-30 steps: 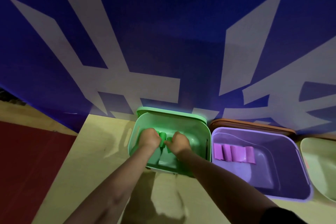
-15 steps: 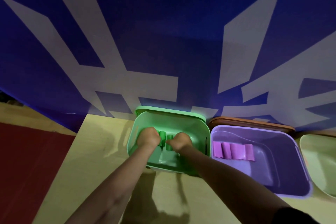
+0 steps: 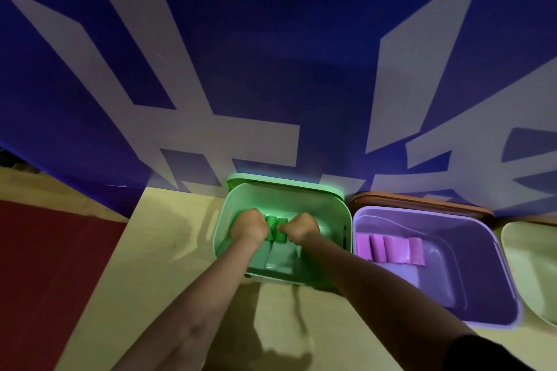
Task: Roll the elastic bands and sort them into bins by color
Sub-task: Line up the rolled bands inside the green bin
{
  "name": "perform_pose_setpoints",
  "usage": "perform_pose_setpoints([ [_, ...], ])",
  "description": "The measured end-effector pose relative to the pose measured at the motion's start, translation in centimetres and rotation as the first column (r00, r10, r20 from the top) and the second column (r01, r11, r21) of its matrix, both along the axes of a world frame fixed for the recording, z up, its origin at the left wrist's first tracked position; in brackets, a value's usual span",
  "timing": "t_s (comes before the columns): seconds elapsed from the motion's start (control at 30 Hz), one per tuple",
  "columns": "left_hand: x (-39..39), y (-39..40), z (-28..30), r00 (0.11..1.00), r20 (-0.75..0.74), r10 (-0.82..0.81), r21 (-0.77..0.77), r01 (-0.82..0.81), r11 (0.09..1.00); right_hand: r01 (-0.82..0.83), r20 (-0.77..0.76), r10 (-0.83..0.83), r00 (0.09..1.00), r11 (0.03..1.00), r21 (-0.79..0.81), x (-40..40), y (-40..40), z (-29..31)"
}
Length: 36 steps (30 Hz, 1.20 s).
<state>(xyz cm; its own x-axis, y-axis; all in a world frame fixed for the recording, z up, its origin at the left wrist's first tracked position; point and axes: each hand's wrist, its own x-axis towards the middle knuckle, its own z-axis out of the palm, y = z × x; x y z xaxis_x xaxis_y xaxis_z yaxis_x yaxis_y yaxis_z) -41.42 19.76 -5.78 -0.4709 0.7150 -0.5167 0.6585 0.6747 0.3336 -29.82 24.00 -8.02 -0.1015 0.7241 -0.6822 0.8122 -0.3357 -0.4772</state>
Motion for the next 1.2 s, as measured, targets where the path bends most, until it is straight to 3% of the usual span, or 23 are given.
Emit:
perform_pose_setpoints([
  [0.47, 0.5, -0.2, 0.4, 0.997, -0.073, -0.028, -0.008, 0.027, 1.000, 0.018, 0.011, -0.019, 1.000, 0.995, 0.094, -0.6, -1.3, -0.3],
  [0.73, 0.1, -0.7, 0.8, 0.998, -0.051, -0.043, 0.079, 0.047, 0.996, -0.210, 0.092, 0.194, 0.977, 0.950, 0.233, -0.1, -1.6, 0.9],
  [1.07, -0.1, -0.8, 2.6, 0.999, -0.005, -0.041, 0.098, 0.041, 0.994, -0.262, 0.117, 0.240, 0.964, 0.934, 0.245, 0.9, -1.0, 3.9],
  [1.13, -0.3, -0.8, 3.5, 0.999, 0.047, -0.014, 0.132, 0.008, 0.991, -0.278, 0.066, 0.271, 0.960, 0.910, 0.306, 1.1, -1.5, 5.9],
  [1.2, -0.4, -1.1, 4.7, 0.996, 0.087, -0.012, 0.196, -0.006, 0.981, -0.225, -0.064, 0.305, 0.950, 0.814, 0.536, 2.2, -2.6, 8.6],
])
